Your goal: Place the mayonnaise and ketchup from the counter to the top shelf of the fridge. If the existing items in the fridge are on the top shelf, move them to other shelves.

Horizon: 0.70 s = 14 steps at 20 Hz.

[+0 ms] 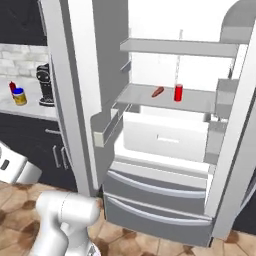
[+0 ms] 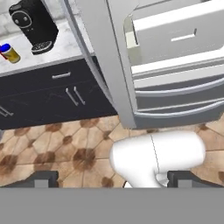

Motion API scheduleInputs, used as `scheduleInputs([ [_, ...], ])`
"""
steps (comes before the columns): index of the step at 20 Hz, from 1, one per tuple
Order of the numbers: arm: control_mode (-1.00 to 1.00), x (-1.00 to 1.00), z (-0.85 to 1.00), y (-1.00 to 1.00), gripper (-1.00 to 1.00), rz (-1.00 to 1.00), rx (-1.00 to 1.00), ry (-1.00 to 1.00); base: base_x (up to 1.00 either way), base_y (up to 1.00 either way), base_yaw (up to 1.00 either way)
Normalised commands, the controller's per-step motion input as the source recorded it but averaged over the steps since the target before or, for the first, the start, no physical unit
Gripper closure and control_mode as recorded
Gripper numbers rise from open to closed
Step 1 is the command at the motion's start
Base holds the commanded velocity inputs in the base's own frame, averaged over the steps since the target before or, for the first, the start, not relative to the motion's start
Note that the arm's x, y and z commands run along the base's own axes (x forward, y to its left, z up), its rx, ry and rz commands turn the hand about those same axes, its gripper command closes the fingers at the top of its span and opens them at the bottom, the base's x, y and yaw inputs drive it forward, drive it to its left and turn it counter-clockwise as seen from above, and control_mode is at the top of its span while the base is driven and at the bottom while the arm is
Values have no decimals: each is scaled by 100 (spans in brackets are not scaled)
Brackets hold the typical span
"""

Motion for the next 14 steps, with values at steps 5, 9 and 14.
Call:
scheduleInputs([
  [5, 100, 0, 0, 0, -100, 0, 0, 0, 21, 100, 12],
  [9, 100, 0, 0, 0, -100, 0, 0, 0, 30, 100, 2],
  [14, 100, 0, 0, 0, -100, 0, 0, 0, 64, 100, 0],
])
